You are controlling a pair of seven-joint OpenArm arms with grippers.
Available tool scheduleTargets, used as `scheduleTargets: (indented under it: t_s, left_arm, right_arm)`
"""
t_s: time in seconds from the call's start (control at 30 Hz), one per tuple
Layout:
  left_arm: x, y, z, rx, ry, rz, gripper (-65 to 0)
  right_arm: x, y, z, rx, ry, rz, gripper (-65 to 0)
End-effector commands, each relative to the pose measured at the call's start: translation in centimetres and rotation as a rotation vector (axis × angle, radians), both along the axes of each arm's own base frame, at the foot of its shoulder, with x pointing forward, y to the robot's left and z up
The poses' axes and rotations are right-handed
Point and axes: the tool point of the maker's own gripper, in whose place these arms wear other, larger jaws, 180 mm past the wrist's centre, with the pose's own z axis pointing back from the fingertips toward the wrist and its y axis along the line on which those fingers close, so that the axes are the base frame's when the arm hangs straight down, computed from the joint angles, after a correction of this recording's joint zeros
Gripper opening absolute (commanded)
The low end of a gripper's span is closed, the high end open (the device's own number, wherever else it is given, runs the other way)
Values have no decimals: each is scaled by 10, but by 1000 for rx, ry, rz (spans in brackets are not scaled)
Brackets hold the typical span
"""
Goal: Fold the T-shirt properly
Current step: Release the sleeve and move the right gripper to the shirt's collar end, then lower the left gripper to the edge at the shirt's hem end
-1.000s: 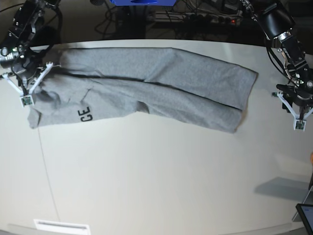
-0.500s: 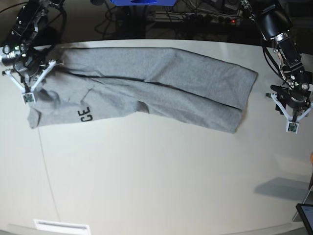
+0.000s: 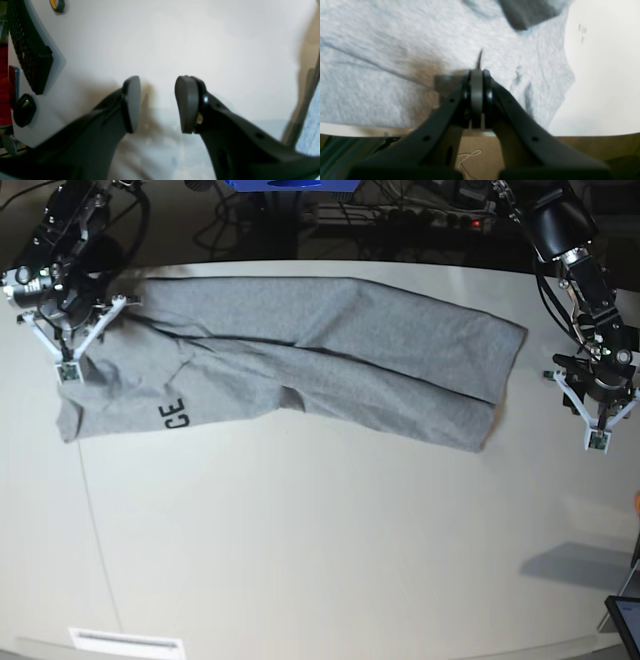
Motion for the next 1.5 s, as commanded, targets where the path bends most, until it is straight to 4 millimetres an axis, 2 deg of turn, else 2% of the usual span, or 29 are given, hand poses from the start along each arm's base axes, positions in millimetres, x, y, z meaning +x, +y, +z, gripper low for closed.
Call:
scheduleTargets:
  t_s: [0.0, 0.1, 0.2, 0.4, 0.47, 0.63, 0.73, 0.87, 1.0, 1.07, 1.13, 1.27, 1.37, 1.47]
  left_arm:
    - [8, 7, 19, 31, -51, 1, -398]
    - [8, 7, 19, 31, -51, 1, -398]
    - [8, 7, 19, 31, -51, 1, -398]
    - [8, 7, 19, 31, -52, 1, -398]
    - [16, 4, 24, 21, -77, 2, -398]
    - [22, -6, 26, -3, -107, -4, -395]
    - [40, -26, 47, -71, -205, -32, -395]
    - [62, -44, 72, -220, -275, -45, -395]
    - [82, -58, 92, -313, -301, -59, -395]
    - [89, -64, 88, -356, -273, -51, -396]
    - [96, -74, 75, -416, -238, -39, -398]
    - [98, -86, 50, -493, -160, -21, -400]
    - [94, -97, 37, -524, -123, -20, -401]
    - [94, -102, 34, -537, -115, -21, -401]
  right_arm:
    - [4, -2, 6, -9, -24, 1, -640]
    - [3, -3, 5, -11, -8, -2, -614]
    - [-6, -20, 7, -25, -5, -67, -528]
    - [-22, -37, 6, -31, 7, -155, -383]
    - [-24, -40, 6, -34, 9, -167, -342]
    - [-25, -42, 6, -38, 11, -168, -292]
    - [-24, -45, 7, -49, 4, -165, -270]
    - [-16, -63, 18, -101, -40, -154, -264]
    - [-25, -93, 29, -131, -89, -275, -264]
    - [-26, -104, 35, -143, -118, -313, -264]
    - [-27, -111, 39, -156, -146, -331, -264]
    - [-25, -111, 40, -157, -160, -327, -264]
    - [-25, -111, 39, -156, -158, -327, -266]
    - [-26, -110, 39, -154, -155, -328, -267]
